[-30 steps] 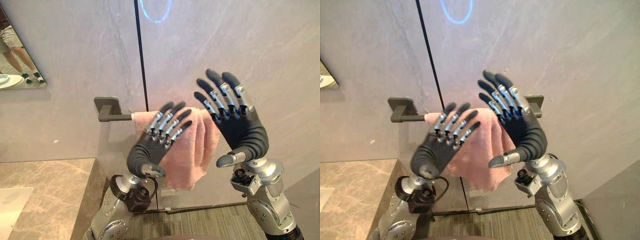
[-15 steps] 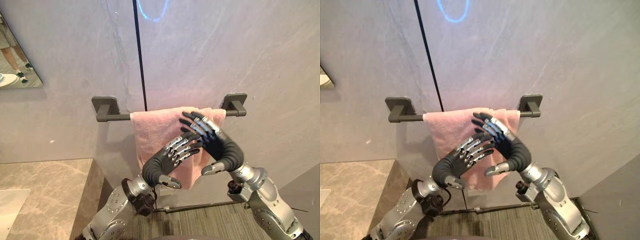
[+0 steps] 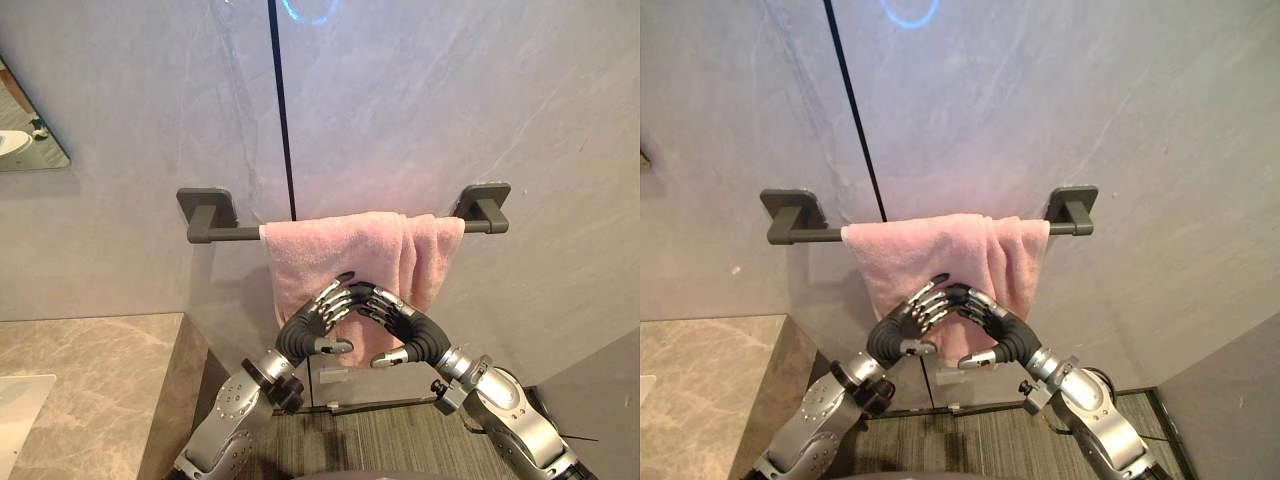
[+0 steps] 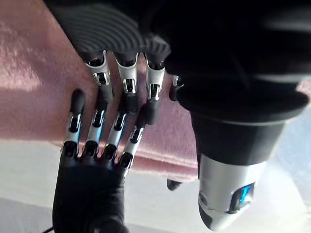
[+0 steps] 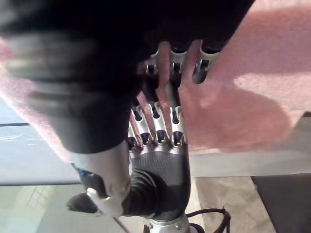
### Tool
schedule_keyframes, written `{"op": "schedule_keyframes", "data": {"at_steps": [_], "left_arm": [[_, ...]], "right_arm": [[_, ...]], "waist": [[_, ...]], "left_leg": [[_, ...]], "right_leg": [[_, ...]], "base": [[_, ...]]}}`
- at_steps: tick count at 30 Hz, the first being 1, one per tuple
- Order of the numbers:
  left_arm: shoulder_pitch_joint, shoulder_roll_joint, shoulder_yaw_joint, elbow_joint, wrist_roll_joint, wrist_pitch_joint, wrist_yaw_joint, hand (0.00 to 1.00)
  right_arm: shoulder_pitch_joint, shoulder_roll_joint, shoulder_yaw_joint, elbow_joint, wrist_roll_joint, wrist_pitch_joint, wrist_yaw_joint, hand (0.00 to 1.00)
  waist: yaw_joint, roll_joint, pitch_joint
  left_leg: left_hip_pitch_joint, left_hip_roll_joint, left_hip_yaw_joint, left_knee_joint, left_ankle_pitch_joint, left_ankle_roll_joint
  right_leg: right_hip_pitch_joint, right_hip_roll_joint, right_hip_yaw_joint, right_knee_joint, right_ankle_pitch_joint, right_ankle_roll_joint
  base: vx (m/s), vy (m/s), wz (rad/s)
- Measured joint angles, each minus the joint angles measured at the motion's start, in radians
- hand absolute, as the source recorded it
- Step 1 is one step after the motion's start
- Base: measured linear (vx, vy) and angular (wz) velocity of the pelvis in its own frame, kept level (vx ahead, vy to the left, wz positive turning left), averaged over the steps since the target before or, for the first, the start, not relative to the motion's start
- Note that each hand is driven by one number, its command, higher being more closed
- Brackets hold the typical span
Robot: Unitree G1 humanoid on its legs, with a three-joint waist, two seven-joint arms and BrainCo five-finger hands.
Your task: Organize washtable
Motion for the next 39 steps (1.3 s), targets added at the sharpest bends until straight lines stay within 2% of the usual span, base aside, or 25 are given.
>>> {"op": "schedule_keyframes", "data": {"at_steps": [6, 10, 16, 23, 28, 35, 39], "left_arm": [[-0.001, -0.049, 0.092, 0.061, 0.075, -0.002, 0.065, 0.0], [-0.002, -0.073, 0.128, 0.088, 0.132, -0.007, 0.099, 0.0], [-0.002, -0.1, 0.187, 0.118, 0.19, -0.018, 0.112, 0.0], [0.002, -0.128, 0.24, 0.147, 0.215, -0.024, 0.127, 0.0], [0.023, -0.161, 0.32, 0.177, 0.226, -0.027, 0.153, 0.0], [0.052, -0.172, 0.379, 0.186, 0.234, -0.027, 0.173, 0.0], [0.065, -0.204, 0.425, 0.195, 0.234, -0.027, 0.179, 0.0]], "right_arm": [[0.0, 0.045, -0.036, 0.03, -0.051, 0.008, -0.003, 0.0], [-0.004, 0.047, -0.06, 0.059, -0.097, 0.008, -0.003, 0.0], [-0.003, 0.068, -0.111, 0.064, -0.14, 0.008, -0.004, 0.0], [0.011, 0.118, -0.219, 0.07, -0.169, 0.007, -0.047, 0.0], [0.052, 0.17, -0.296, 0.071, -0.169, 0.005, -0.07, 0.0], [0.075, 0.239, -0.368, 0.078, -0.169, 0.005, -0.072, 0.0], [0.099, 0.282, -0.413, 0.088, -0.161, 0.005, -0.076, 0.0]], "waist": [[0.0, 0.0, 0.0], [0.0, -0.001, 0.0], [-0.001, -0.001, 0.0], [-0.001, -0.001, 0.0], [-0.001, -0.001, -0.001], [-0.002, -0.004, -0.003], [-0.003, -0.008, -0.008]], "left_leg": [[-0.005, 0.0, 0.0, 0.0, 0.0, 0.0], [-0.007, 0.0, 0.001, -0.002, 0.0, 0.0], [-0.011, 0.0, 0.005, -0.005, 0.0, 0.0], [-0.011, 0.001, 0.007, -0.005, 0.0, 0.0], [-0.016, 0.001, 0.011, -0.005, 0.0, 0.0], [-0.021, 0.001, 0.012, -0.005, 0.0, 0.0], [-0.022, 0.001, 0.012, -0.005, 0.0, 0.0]], "right_leg": [[-0.004, 0.0, -0.002, -0.001, 0.0, 0.0], [-0.008, 0.0, -0.001, 0.0, 0.0, 0.0], [-0.014, 0.001, 0.007, 0.0, 0.0, 0.0], [-0.014, 0.002, 0.012, -0.004, 0.001, -0.001], [-0.014, 0.002, 0.015, -0.02, 0.008, -0.001], [-0.014, 0.002, 0.015, -0.03, 0.014, -0.001], [-0.014, 0.002, 0.014, -0.031, 0.014, -0.001]], "base": [[0.0, 0.0, 0.0], [0.0, 0.0, 0.0], [-0.01, -0.005, -0.01], [0.0, 0.0, 0.0], [0.0, 0.0, 0.0], [0.0, 0.0, 0.0], [0.0, 0.0, 0.0]]}}
